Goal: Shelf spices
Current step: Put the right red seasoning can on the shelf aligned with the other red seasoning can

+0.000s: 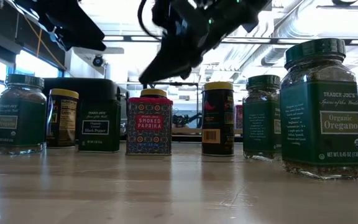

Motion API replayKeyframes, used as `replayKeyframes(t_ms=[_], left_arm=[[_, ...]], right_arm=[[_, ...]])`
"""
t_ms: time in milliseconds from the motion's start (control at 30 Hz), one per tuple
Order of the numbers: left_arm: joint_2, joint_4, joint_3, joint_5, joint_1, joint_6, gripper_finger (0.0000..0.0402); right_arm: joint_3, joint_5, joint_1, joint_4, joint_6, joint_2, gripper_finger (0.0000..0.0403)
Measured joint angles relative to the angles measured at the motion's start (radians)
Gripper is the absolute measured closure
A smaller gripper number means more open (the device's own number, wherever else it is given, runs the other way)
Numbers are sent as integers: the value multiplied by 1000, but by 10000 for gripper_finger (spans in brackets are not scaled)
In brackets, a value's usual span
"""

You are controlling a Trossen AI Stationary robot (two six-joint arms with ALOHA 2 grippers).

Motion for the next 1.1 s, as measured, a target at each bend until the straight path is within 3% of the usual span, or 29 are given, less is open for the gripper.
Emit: replayKeyframes(t_ms=[467, 733, 867, 1100], left_arm=[[0, 1, 0, -51, -35, -9, 234], [0, 0, 0, -47, -35, -9, 234], [1, -2, 0, -47, -35, -1, 234], [1, -11, 0, -47, -42, 8, 234]], right_arm=[[22, -19, 67, -67, 33, 26, 401], [126, -11, 83, -109, -14, 21, 396], [190, -11, 83, -192, -46, 21, 362], [205, -18, 106, -246, -88, 20, 243]])
